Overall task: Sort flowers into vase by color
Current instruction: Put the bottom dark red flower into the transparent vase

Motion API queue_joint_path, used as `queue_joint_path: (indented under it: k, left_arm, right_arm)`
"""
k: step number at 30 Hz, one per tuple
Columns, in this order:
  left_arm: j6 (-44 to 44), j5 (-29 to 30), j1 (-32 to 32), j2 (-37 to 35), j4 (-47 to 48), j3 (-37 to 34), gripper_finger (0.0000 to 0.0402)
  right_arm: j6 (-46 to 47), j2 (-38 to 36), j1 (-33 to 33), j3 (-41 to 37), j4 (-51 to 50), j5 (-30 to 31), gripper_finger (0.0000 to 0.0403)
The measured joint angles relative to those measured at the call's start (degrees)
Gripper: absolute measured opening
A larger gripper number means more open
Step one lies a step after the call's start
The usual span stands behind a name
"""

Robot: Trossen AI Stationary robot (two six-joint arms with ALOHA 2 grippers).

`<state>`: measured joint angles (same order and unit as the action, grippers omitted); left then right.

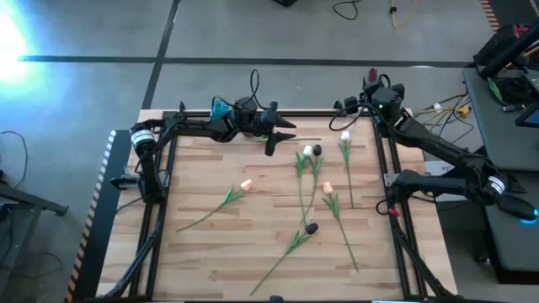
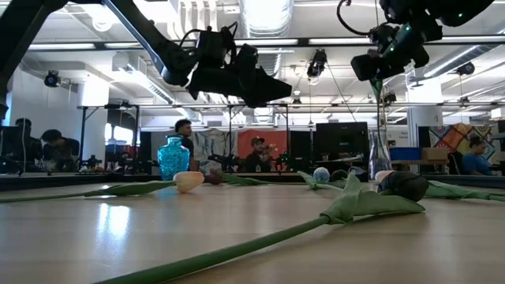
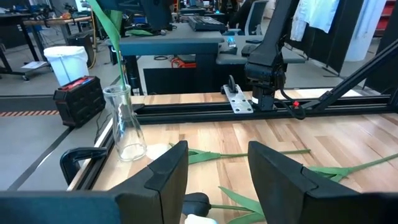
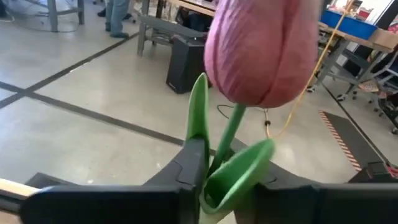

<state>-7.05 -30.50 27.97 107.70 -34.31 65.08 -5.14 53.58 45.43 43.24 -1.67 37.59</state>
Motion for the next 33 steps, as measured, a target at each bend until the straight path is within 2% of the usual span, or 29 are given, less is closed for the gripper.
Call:
queue_joint_path:
  k: [8, 14, 22, 26, 33]
  left_arm:
    - [-0.1, 0.0, 0.1, 0.0, 1.4, 0.0, 0.0153]
    - [-0.2, 0.0, 0.1, 0.0, 2.3, 0.0, 0.0153]
    - [-1.4, 0.2, 0.2, 0.0, 2.2, -0.4, 0.0153]
    - [-2.2, 2.1, 0.2, 0.0, 2.2, -1.1, 0.0153]
    - [-2.5, 2.1, 0.3, 0.0, 2.2, -2.3, 0.0153]
  right_arm:
    - [0.2, -0.2, 0.0, 1.6, -3.6, -0.1, 0.0137]
    - [1.9, -0.2, 0.0, 4.8, -10.7, -1.4, 0.0176]
    - [3.2, -0.3, -0.4, 10.5, -19.5, -3.2, 0.0196]
    - [3.1, -0.3, -0.8, 14.2, -25.0, -4.4, 0.0196]
    - [2.1, -0.3, -0.9, 22.0, -35.6, -8.2, 0.0196]
